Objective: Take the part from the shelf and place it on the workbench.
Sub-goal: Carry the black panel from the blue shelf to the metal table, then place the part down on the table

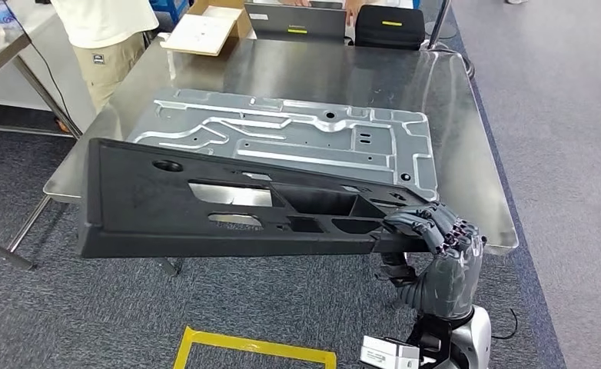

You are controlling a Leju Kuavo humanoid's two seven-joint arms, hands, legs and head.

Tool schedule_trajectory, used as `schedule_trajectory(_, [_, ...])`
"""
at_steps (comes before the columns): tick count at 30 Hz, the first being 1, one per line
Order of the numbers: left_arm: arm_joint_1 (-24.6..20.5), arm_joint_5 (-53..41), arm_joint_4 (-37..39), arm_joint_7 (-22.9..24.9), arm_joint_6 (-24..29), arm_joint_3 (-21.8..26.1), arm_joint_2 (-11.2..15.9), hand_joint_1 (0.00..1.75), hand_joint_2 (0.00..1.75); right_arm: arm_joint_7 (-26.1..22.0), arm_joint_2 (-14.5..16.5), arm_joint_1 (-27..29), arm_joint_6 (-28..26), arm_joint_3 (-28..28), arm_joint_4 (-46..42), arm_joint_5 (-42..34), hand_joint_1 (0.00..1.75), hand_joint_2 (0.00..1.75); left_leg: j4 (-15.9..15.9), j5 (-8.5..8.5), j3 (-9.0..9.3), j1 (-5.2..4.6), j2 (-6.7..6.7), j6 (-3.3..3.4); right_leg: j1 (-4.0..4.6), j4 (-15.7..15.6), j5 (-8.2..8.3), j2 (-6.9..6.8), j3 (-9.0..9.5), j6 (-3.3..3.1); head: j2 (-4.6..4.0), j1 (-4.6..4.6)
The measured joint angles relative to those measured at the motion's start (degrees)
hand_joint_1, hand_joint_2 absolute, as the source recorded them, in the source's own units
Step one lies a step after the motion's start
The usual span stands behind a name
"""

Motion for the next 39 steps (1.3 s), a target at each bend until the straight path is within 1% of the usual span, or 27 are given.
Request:
schedule_trajectory(1, [0.0, 0.0, 0.0, 0.0, 0.0, 0.0, 0.0, 0.00, 1.75, 0.0, 0.0, 0.0, 0.0, 0.0, 0.0, 0.0, 1.75, 1.75, -1.2, 0.14, 0.50, -0.11, -0.04, 0.24, 0.08, 0.1, -0.08, 0.02, -0.04, 0.27, -0.01, 0.01])
schedule_trajectory(4, [0.0, 0.0, 0.0, 0.0, 0.0, 0.0, 0.0, 0.00, 1.75, 0.0, 0.0, 0.0, 0.0, 0.0, 0.0, 0.0, 1.75, 1.75, -1.7, 0.48, 0.64, -0.18, -0.06, 1.24, -0.04, 0.0, -0.05, 0.02, -0.03, 1.21, 0.00, 0.01])
schedule_trajectory(5, [0.0, 0.0, 0.0, 0.0, 0.0, 0.0, 0.0, 0.00, 1.75, 0.0, 0.0, 0.0, 0.0, 0.0, 0.0, 0.0, 1.75, 1.75, -2.0, 0.69, 0.72, -0.09, -0.04, 1.64, -0.12, 0.5, -0.49, -0.03, -0.17, 1.53, 0.00, 0.01])
schedule_trajectory(7, [-0.1, 0.0, 0.0, 0.0, 0.0, 0.0, 0.0, 0.00, 1.75, 0.0, 0.0, -0.1, 0.0, 0.0, 0.0, 0.0, 1.75, 1.75, -2.4, 1.03, 0.79, 0.12, 0.06, 2.18, -0.34, 4.7, -3.27, -0.13, -2.04, 2.14, 0.00, 0.02])
schedule_trajectory(9, [-0.1, 0.0, 0.0, 0.0, 0.0, 0.0, 0.0, 0.00, 1.75, 0.0, 0.0, 0.0, 0.0, 0.0, 0.0, 0.0, 1.75, 1.75, -2.4, 1.08, 0.66, 0.11, 0.15, 2.30, -0.54, 12.4, -6.92, -0.17, -5.76, 2.62, 0.00, 0.03])
schedule_trajectory(10, [0.0, 0.0, 0.0, 0.0, 0.0, 0.0, 0.0, 0.00, 1.75, 0.0, 0.0, 0.0, 0.0, 0.0, 0.0, 0.0, 1.75, 1.75, -2.4, 1.08, 0.62, 0.10, 0.18, 2.30, -0.62, 15.2, -7.69, -0.18, -7.15, 2.75, 0.00, 0.03])
schedule_trajectory(11, [0.0, 0.0, 0.0, 0.0, 0.0, 0.0, 0.0, 0.00, 1.75, 0.0, 0.0, 0.0, 0.0, 0.0, 0.0, 0.0, 1.75, 1.75, -2.4, 1.06, 0.62, 0.09, 0.20, 2.29, -0.66, 16.0, -7.39, -0.19, -7.67, 2.78, 0.01, 0.03])
schedule_trajectory(12, [0.0, 0.0, 0.0, 0.0, 0.0, 0.0, 0.0, 0.00, 1.75, 0.0, 0.0, 0.0, 0.0, 0.0, 0.0, 0.0, 1.75, 1.75, -2.4, 1.04, 0.69, 0.09, 0.18, 2.25, -0.68, 14.4, -5.96, -0.22, -6.95, 2.71, 0.01, 0.03])
schedule_trajectory(14, [0.0, 0.0, 0.0, 0.0, -0.1, 0.0, -0.1, 0.00, 1.75, 0.0, 0.0, 0.0, 0.0, 0.0, 0.0, 0.0, 1.75, 1.75, -2.4, 0.91, 0.96, 0.08, 0.13, 2.08, -0.60, 6.5, -1.90, -0.34, -3.09, 2.25, 0.01, 0.03])
schedule_trajectory(15, [0.0, 0.0, 0.0, 0.0, -0.1, 0.0, -0.1, 0.00, 1.75, 0.0, 0.0, 0.0, 0.0, 0.0, 0.0, 0.0, 1.75, 1.75, -2.3, 0.82, 1.03, -0.01, 0.10, 1.89, -0.42, 2.8, -0.54, -0.41, -1.29, 1.92, 0.00, 0.03])
schedule_trajectory(16, [0.0, 0.0, 0.0, 0.0, -0.1, 0.0, -0.1, 0.00, 1.75, 0.0, 0.0, -0.1, 0.0, 0.0, 0.0, 0.0, 1.75, 1.75, -2.3, 0.74, 1.04, -0.09, 0.10, 1.63, -0.24, 0.4, 0.13, -0.46, -0.17, 1.60, 0.00, 0.03])
schedule_trajectory(18, [-0.1, 0.0, 0.0, 0.0, -0.1, 0.0, -0.1, 0.00, 1.75, 0.0, 0.0, -0.1, 0.0, 0.0, 0.0, 0.0, 1.75, 1.75, -2.5, 0.66, 1.06, -0.20, 0.14, 1.00, 0.11, -0.6, 0.06, -0.41, 0.17, 1.08, 0.00, 0.03])
schedule_trajectory(20, [-0.1, -0.1, 0.0, 0.0, -0.1, 0.0, -0.1, 0.00, 1.75, 0.0, 0.0, 0.0, 0.0, 0.0, 0.0, 0.0, 1.75, 1.75, -2.3, 0.33, 1.11, -0.22, 0.18, 0.36, -0.13, -1.0, 0.24, -0.32, 0.34, 0.45, -0.01, 0.02])
schedule_trajectory(21, [-0.1, -0.1, 0.0, 0.0, -0.1, 0.0, -0.1, 0.00, 1.75, 0.0, 0.0, 0.0, 0.0, 0.0, 0.0, 0.0, 1.75, 1.75, -1.2, -0.48, 0.66, -0.23, 0.16, 0.12, -0.30, -1.3, 0.36, -0.35, 0.51, 0.06, 0.00, 0.01])
schedule_trajectory(22, [-0.1, -0.1, 0.0, -0.1, -0.1, 0.0, -0.1, 0.00, 1.75, 0.0, 0.0, 0.0, 0.0, 0.0, 0.0, 0.1, 1.75, 1.75, 1.2, -1.92, -0.41, -0.23, 0.12, -0.04, -0.46, -1.6, 0.46, -0.40, 0.68, -0.27, 0.01, 0.01])
schedule_trajectory(24, [-0.1, -0.2, 0.0, -0.2, -0.1, 0.0, -0.1, 0.00, 1.75, 0.1, 0.0, 0.0, 0.0, 0.0, 0.0, 0.1, 1.75, 1.75, 8.9, -5.67, -4.11, -0.18, 0.07, -0.24, -0.41, -1.7, 0.37, -0.47, 0.77, -0.70, 0.01, 0.00])
schedule_trajectory(25, [0.0, -0.2, 0.0, -0.2, -0.1, 0.0, -0.1, 0.00, 1.75, 0.1, 0.0, 0.0, 0.0, 0.0, 0.0, 0.1, 1.75, 1.75, 12.3, -6.83, -5.91, -0.17, 0.07, -0.31, -0.32, -1.7, 0.30, -0.46, 0.79, -0.80, 0.00, 0.01])
schedule_trajectory(26, [0.0, -0.2, 0.0, -0.3, -0.2, 0.0, -0.1, 0.00, 1.75, 0.1, 0.0, 0.1, 0.0, 0.0, 0.0, 0.1, 1.75, 1.75, 14.1, -6.88, -6.93, -0.17, 0.07, -0.33, -0.25, -1.6, 0.20, -0.40, 0.85, -0.85, -0.01, 0.01])
schedule_trajectory(27, [0.1, -0.2, 0.0, -0.3, -0.2, 0.0, -0.1, 0.00, 1.75, 0.1, 0.0, 0.1, 0.0, 0.0, 0.0, 0.1, 1.75, 1.75, 13.5, -5.73, -6.85, -0.17, 0.07, -0.27, -0.19, -1.5, 0.06, -0.32, 0.99, -0.85, -0.01, 0.01])
schedule_trajectory(29, [0.1, -0.2, 0.0, -0.3, -0.2, 0.0, -0.1, 0.00, 1.75, 0.1, 0.0, 0.1, 0.0, 0.0, 0.0, 0.1, 1.75, 1.75, 6.4, -1.28, -3.76, -0.20, 0.05, 0.11, -0.13, -1.3, -0.41, -0.17, 1.42, -0.64, -0.01, 0.01])
schedule_trajectory(30, [0.0, -0.2, 0.0, -0.4, -0.2, 0.0, -0.1, 0.00, 1.75, 0.1, 0.0, 0.1, 0.0, 0.0, 0.0, 0.1, 1.75, 1.75, 2.5, 0.26, -1.98, -0.30, 0.02, 0.33, 0.01, -1.0, -0.70, -0.12, 1.54, -0.42, -0.01, 0.01])
schedule_trajectory(31, [0.0, -0.2, 0.0, -0.4, -0.2, 0.0, -0.1, 0.00, 1.75, 0.1, 0.0, 0.1, 0.0, 0.0, 0.0, 0.1, 1.75, 1.75, -0.2, 1.12, -0.72, -0.40, -0.01, 0.54, 0.10, -0.8, -0.92, -0.09, 1.56, -0.16, -0.01, 0.01])
schedule_trajectory(32, [0.0, -0.2, 0.0, -0.4, -0.2, 0.0, -0.1, 0.00, 1.75, 0.1, 0.0, 0.1, 0.0, 0.0, 0.0, 0.1, 1.75, 1.75, -1.5, 1.23, -0.15, -0.50, -0.05, 0.71, 0.18, -0.7, -1.08, -0.07, 1.51, 0.11, -0.01, 0.01])
schedule_trajectory(35, [0.0, -0.2, 0.0, -0.5, -0.2, 0.0, -0.1, 0.00, 1.75, 0.1, 0.0, 0.1, 0.0, 0.0, 0.0, 0.2, 1.75, 1.75, -2.1, 1.21, 0.14, -0.45, -0.09, 1.42, 0.13, -0.5, -1.35, -0.10, 1.48, 0.96, 0.00, 0.01])
schedule_trajectory(36, [0.1, -0.2, 0.0, -0.5, -0.1, 0.0, -0.1, 0.00, 1.75, 0.1, 0.0, 0.0, 0.0, 0.0, 0.0, 0.2, 1.75, 1.75, -2.4, 1.33, 0.29, -0.35, -0.08, 1.75, 0.05, 0.3, -1.91, -0.14, 1.18, 1.30, 0.01, 0.02])
schedule_trajectory(37, [0.0, -0.1, 0.0, -0.4, 0.0, 0.0, -0.1, 0.00, 1.75, 0.1, 0.0, 0.0, 0.0, 0.0, 0.0, 0.2, 1.75, 1.75, -2.6, 1.45, 0.44, -0.21, -0.05, 2.05, -0.07, 2.2, -3.04, -0.17, 0.29, 1.65, 0.01, 0.03])
schedule_trajectory(39, [0.0, 0.1, 0.0, -0.3, 0.2, 0.1, -0.1, 0.00, 1.75, 0.1, 0.0, 0.0, 0.0, 0.0, 0.0, 0.3, 1.75, 1.75, -2.8, 1.40, 0.59, -0.18, 0.00, 2.36, -0.34, 9.0, -6.37, -0.23, -3.25, 2.24, 0.00, 0.03])
